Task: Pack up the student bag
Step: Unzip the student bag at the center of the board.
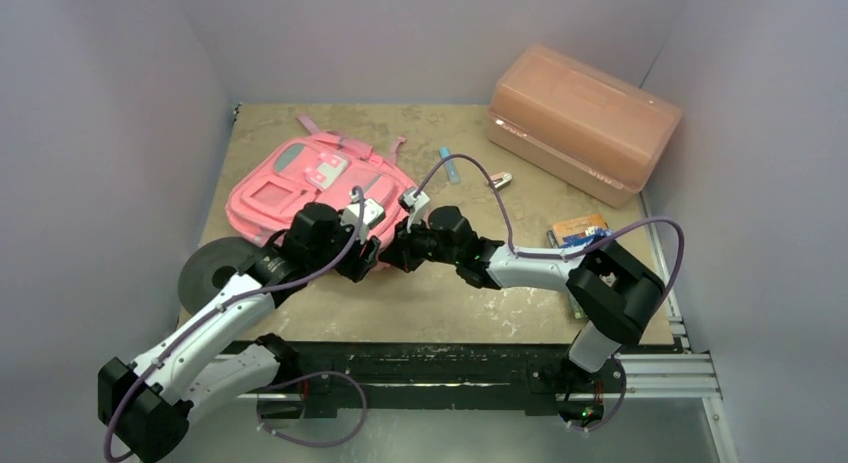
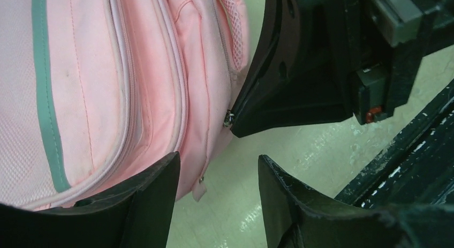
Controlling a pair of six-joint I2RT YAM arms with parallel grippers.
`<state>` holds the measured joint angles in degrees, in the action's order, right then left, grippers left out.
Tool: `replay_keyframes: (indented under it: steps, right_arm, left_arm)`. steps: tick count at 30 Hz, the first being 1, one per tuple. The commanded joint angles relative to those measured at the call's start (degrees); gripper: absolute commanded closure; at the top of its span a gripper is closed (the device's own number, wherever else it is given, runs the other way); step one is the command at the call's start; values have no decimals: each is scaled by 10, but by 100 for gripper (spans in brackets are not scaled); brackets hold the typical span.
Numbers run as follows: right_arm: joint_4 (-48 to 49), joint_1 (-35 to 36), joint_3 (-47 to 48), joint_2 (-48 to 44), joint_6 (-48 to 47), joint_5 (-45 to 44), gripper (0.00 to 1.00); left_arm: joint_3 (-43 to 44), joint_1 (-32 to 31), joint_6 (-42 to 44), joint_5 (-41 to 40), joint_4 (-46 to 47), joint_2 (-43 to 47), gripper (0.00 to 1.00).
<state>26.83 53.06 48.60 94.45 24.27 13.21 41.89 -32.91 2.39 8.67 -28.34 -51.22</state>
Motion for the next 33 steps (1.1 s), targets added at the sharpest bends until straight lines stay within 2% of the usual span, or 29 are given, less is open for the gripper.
replay_keyframes:
  steps: [1, 4, 6, 9, 11, 13, 15, 19, 22, 28, 32, 33]
  right_arm:
    - [44, -2, 21, -34, 14, 39, 100]
    - [39, -2, 25, -36, 10, 35, 100]
    - [32, -2, 27, -39, 5, 24, 100]
    - [11, -2, 28, -49, -1, -4, 100]
    - [-1, -2, 26, -56, -8, -36, 100]
    - [-39, -2, 33, -62, -18, -84, 100]
    - [-66, -2, 28, -72, -41, -142, 100]
    - [-79, -3, -4, -98, -137, -260, 100]
    - [-90, -19, 4, -85, -199, -314, 100]
    - [-153, -75, 89, -13, -206, -313, 100]
    - [-124, -99, 88, -27, -235, -200, 100]
    - [-123, -98, 88, -33, -239, -173, 100]
  left_arm:
    - [48, -14, 35, -48, 18, -47, 45]
    - [49, -14, 31, -64, 22, -76, 45]
    - [54, -14, 32, -84, 16, -88, 49]
    - [56, -14, 42, -129, 7, -96, 65]
    - [54, -14, 53, -153, 3, -92, 79]
    - [49, -14, 59, -179, 2, -73, 92]
    - [29, -14, 70, -211, 15, -39, 100]
    - [-17, -14, 91, -244, 43, 48, 100]
    - [-46, -14, 103, -217, 69, 107, 100]
    - [-54, -13, 105, -197, 65, 150, 100]
    - [-57, -14, 96, -190, 63, 164, 100]
    - [-55, -13, 93, -188, 65, 163, 97]
